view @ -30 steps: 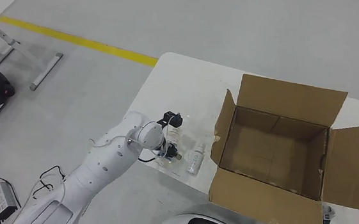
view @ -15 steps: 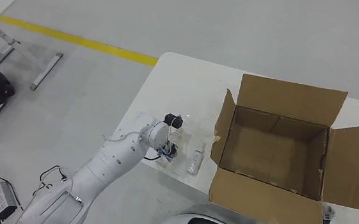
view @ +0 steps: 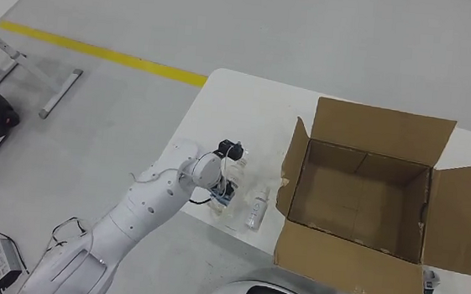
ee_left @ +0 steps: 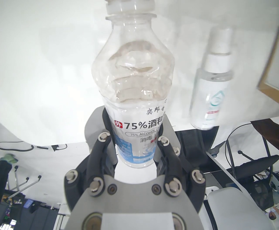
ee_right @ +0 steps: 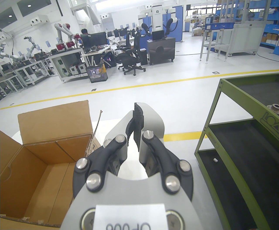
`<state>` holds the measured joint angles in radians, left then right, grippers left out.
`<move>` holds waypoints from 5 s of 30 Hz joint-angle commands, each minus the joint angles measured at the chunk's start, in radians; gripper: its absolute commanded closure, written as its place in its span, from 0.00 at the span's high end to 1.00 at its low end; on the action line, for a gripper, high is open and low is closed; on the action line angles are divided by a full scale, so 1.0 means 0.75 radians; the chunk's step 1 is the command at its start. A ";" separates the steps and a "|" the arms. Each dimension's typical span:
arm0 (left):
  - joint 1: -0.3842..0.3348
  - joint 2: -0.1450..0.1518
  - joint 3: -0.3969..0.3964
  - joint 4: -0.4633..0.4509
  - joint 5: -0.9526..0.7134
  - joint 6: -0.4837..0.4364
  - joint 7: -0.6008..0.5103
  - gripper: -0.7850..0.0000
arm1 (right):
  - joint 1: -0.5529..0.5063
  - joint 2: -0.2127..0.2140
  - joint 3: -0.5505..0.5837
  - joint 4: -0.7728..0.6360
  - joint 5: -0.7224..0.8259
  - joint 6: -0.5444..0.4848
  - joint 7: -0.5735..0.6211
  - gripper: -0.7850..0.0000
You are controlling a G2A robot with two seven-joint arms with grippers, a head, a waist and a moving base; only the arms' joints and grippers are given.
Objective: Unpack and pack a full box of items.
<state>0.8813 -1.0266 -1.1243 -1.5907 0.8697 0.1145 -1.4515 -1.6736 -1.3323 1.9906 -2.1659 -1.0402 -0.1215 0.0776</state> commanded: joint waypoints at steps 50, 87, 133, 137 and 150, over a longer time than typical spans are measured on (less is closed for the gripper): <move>-0.773 -0.193 0.587 -0.228 -0.891 0.229 0.309 0.00 | 0.000 0.000 0.000 0.000 0.000 0.000 0.000 0.00; -0.814 -0.440 0.944 0.432 -1.022 0.664 0.485 0.00 | 0.000 0.000 0.000 0.000 0.000 0.000 0.000 0.00; -0.787 -0.420 0.625 0.106 -0.702 0.458 0.468 1.00 | 0.000 0.000 0.000 0.000 0.000 0.000 0.000 0.00; -0.674 -0.340 0.487 -0.141 -0.508 0.514 0.368 1.00 | 0.000 0.000 0.000 0.000 0.000 0.000 0.000 0.00; -0.254 -0.180 0.027 -0.650 -0.285 0.355 0.127 1.00 | 0.000 0.000 0.000 0.000 0.000 0.000 0.000 0.00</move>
<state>0.6596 -1.1687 -1.0702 -2.0556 0.6564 0.3931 -1.3491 -1.6736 -1.3323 1.9906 -2.1659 -1.0402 -0.1215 0.0776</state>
